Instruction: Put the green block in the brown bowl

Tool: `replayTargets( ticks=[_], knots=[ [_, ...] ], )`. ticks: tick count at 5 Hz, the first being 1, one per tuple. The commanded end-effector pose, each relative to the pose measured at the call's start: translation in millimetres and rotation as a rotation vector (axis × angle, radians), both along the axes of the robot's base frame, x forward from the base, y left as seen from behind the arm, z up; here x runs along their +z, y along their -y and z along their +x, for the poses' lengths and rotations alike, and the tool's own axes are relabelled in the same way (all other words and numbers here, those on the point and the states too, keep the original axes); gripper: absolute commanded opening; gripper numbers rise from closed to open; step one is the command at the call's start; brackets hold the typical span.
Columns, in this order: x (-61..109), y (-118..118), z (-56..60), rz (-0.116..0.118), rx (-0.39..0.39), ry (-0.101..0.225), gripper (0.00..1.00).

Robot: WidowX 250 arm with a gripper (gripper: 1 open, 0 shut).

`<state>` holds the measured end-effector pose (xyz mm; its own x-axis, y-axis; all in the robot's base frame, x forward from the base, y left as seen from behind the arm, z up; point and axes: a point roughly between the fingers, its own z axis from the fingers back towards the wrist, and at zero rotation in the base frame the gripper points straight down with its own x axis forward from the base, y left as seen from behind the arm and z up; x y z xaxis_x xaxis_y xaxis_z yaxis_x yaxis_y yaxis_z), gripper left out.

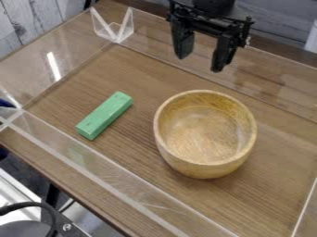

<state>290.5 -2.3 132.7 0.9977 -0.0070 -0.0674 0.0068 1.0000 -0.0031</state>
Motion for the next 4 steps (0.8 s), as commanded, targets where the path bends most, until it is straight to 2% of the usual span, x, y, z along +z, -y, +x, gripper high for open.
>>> replayTargets(
  ticks=[1, 2, 3, 4],
  knots=[
    [-6.8, -4.6, -3.8, 0.002, -0.006, -0.02, 1.0],
    [-8.8, -21.1, -18.0, 0.001, -0.014, -0.024, 1.0],
    [-8.8, -42.9, -40.5, -0.004, -0.002, 0.004, 1.0],
    [-9.3, -73.3, -54.3, -0.001, 0.024, 0.019, 1.0]
  ],
)
